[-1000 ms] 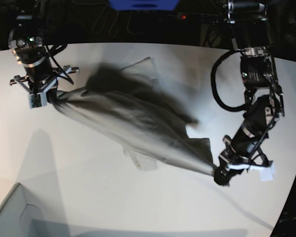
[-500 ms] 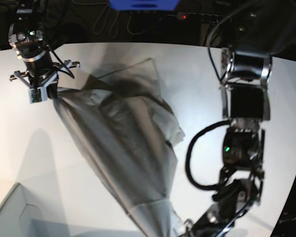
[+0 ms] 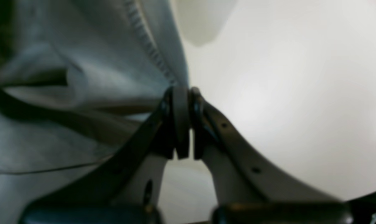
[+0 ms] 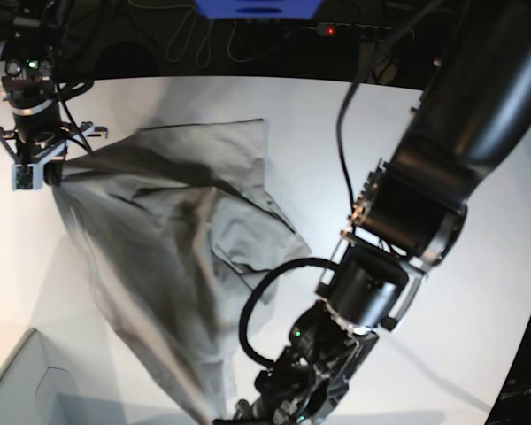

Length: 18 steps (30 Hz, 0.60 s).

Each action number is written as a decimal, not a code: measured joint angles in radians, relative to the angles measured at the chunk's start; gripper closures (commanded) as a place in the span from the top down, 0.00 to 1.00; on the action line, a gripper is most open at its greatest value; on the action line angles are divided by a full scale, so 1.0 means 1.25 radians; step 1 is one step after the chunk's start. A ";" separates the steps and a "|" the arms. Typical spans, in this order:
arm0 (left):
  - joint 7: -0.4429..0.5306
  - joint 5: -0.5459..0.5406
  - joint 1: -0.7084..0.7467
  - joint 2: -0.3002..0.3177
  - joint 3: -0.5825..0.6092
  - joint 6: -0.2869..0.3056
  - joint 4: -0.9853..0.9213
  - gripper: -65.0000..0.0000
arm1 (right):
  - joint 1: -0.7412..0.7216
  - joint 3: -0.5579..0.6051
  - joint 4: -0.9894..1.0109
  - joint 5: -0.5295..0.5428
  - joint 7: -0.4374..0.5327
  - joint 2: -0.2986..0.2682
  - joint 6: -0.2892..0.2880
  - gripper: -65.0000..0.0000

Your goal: Layout the t-shirt on the table in an organized manner, then fold the t-shirt properly

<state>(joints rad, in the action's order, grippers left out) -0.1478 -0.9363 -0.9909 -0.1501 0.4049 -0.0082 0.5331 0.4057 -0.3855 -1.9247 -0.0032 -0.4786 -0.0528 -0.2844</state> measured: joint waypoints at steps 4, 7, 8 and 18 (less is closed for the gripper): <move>0.030 0.000 0.003 0.004 0.057 -0.003 -0.020 0.48 | -0.034 -0.019 0.001 0.005 0.004 0.002 0.000 0.00; 0.042 -0.001 0.019 0.002 0.071 -0.002 0.001 0.48 | -0.032 -0.023 0.001 0.003 0.002 0.001 0.000 0.00; 0.043 -0.001 0.033 0.001 0.071 0.001 0.013 0.48 | -0.030 -0.023 0.001 0.003 -0.001 0.000 0.000 0.00; 0.038 -0.003 0.343 0.127 0.074 -0.010 0.231 0.45 | -0.029 -0.023 0.004 0.000 -0.002 -0.001 0.000 0.00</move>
<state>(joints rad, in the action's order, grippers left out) -0.0998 -0.9398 -0.5621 0.0090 0.4969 -0.0212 0.8219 0.3695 -0.4137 -1.9194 -0.0029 -0.4805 -0.0544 -0.2840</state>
